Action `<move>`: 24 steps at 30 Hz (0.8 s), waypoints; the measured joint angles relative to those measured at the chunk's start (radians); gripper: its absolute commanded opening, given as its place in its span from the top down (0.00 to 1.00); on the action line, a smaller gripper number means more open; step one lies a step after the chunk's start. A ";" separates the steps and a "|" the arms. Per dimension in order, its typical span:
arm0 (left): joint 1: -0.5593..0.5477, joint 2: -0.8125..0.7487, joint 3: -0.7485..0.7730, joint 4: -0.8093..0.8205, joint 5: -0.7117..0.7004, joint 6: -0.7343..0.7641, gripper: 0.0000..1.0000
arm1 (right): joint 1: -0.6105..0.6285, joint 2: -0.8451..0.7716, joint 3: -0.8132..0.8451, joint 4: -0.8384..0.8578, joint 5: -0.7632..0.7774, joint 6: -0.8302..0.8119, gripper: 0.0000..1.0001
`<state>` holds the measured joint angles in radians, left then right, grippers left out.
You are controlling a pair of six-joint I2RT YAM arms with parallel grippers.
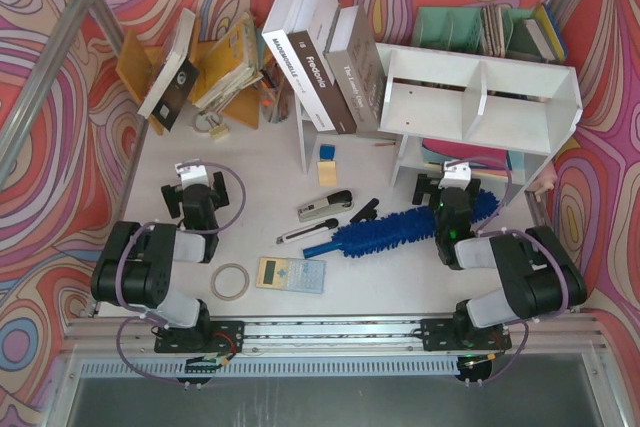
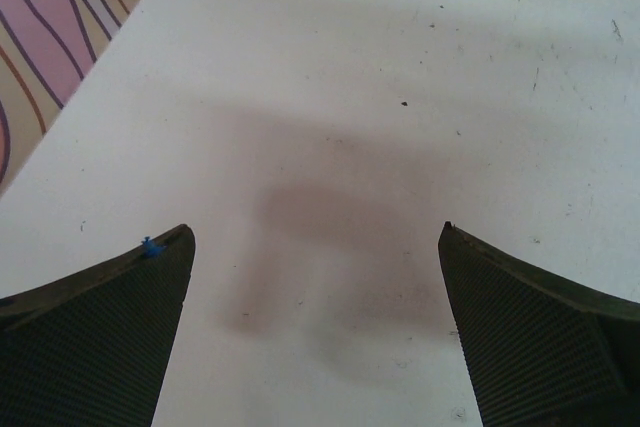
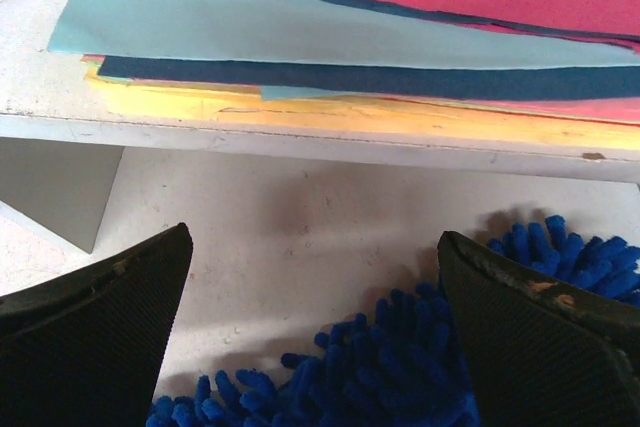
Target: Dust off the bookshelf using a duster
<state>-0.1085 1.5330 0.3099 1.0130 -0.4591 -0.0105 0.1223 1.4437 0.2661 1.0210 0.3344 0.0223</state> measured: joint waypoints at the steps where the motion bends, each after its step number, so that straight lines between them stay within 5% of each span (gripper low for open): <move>1: 0.005 0.000 0.002 -0.011 0.011 -0.003 0.02 | -0.004 0.013 0.000 0.016 -0.009 -0.001 0.01; 24: 0.016 0.007 0.036 -0.069 0.021 -0.043 0.02 | -0.037 0.223 0.003 0.259 -0.164 -0.034 0.01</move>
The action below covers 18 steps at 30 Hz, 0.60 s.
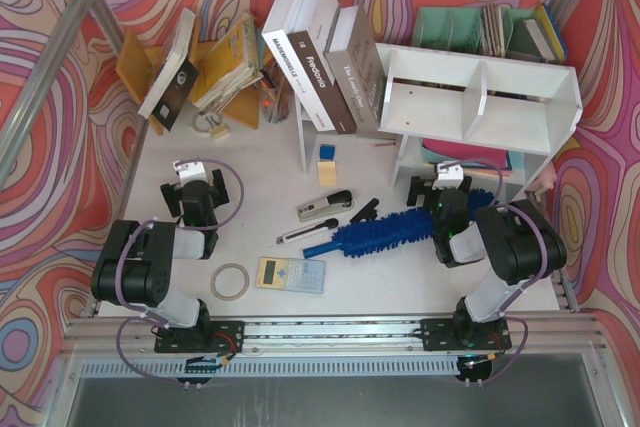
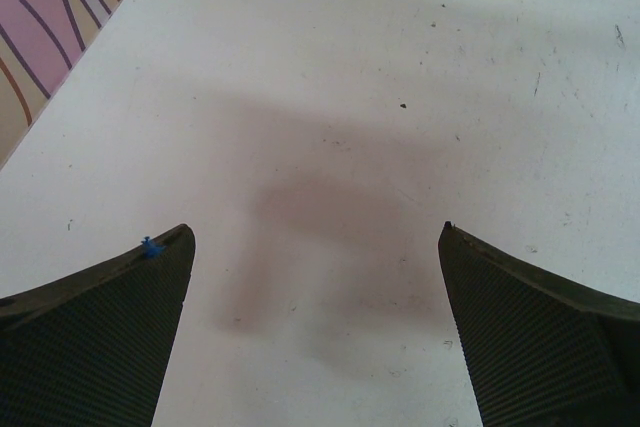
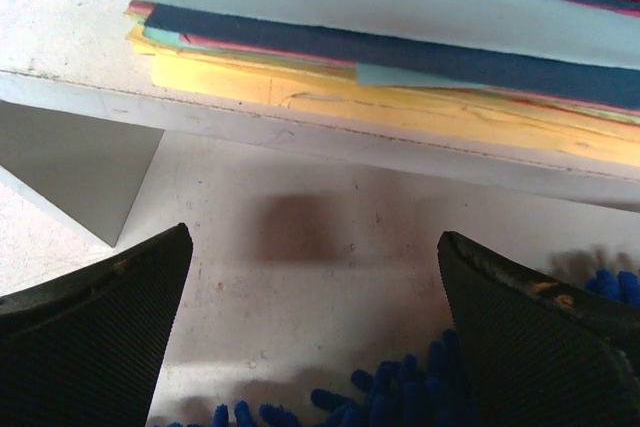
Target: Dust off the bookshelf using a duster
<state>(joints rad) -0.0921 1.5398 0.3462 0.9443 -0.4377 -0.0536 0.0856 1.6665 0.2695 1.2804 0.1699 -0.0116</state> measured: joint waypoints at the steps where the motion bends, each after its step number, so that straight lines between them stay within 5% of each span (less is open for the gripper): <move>1: 0.000 0.000 0.000 0.000 0.000 0.000 0.02 | 0.000 0.008 0.004 -0.001 -0.001 0.000 0.01; 18: 0.000 0.000 0.000 0.000 0.000 0.000 0.02 | -0.001 0.015 0.034 -0.017 0.000 0.000 0.01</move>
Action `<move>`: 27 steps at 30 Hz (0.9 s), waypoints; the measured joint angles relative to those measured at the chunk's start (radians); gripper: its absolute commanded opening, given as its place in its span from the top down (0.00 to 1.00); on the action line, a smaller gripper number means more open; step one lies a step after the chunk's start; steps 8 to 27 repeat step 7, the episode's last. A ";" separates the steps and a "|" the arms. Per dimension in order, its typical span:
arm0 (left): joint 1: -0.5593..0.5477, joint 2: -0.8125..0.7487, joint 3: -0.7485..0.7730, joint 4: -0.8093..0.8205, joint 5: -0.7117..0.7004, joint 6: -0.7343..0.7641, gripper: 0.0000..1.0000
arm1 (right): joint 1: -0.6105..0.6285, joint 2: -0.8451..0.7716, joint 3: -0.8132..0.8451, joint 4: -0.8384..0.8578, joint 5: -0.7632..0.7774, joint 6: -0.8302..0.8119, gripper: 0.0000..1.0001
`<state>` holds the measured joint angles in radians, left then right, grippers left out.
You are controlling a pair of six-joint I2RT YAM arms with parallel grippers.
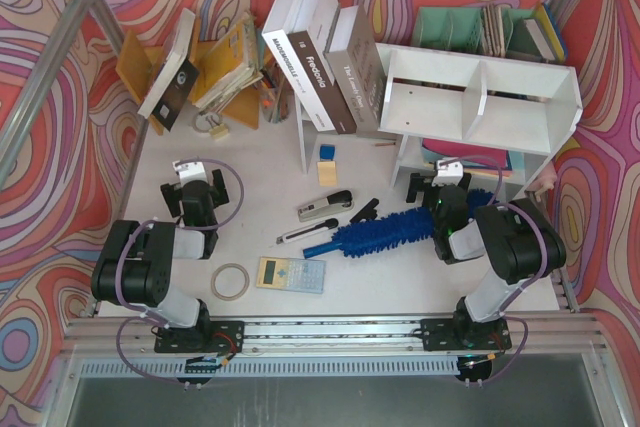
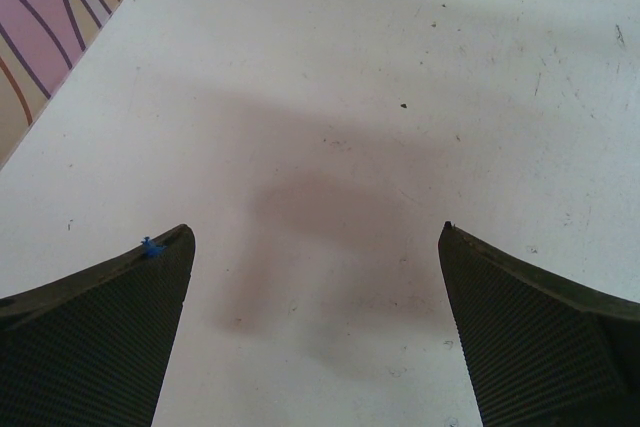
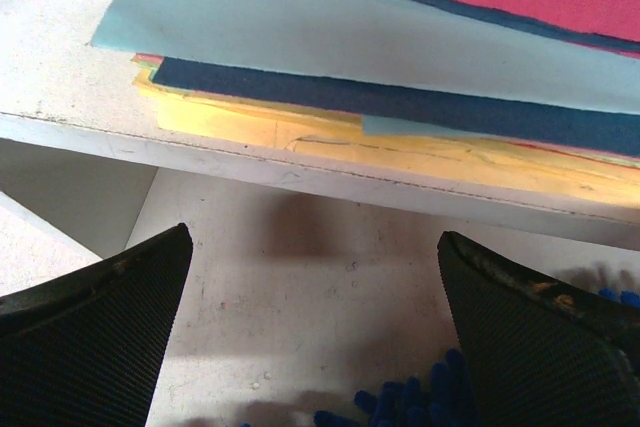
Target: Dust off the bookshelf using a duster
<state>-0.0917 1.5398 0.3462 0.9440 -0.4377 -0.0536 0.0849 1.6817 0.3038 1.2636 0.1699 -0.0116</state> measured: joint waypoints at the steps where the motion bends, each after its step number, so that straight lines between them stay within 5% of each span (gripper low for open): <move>1: 0.000 0.000 0.000 0.000 0.000 0.000 0.02 | 0.000 0.000 0.000 0.000 0.000 0.000 0.01; 27: 0.000 0.000 0.000 0.000 0.000 0.000 0.02 | 0.000 0.000 0.001 -0.005 0.000 0.000 0.01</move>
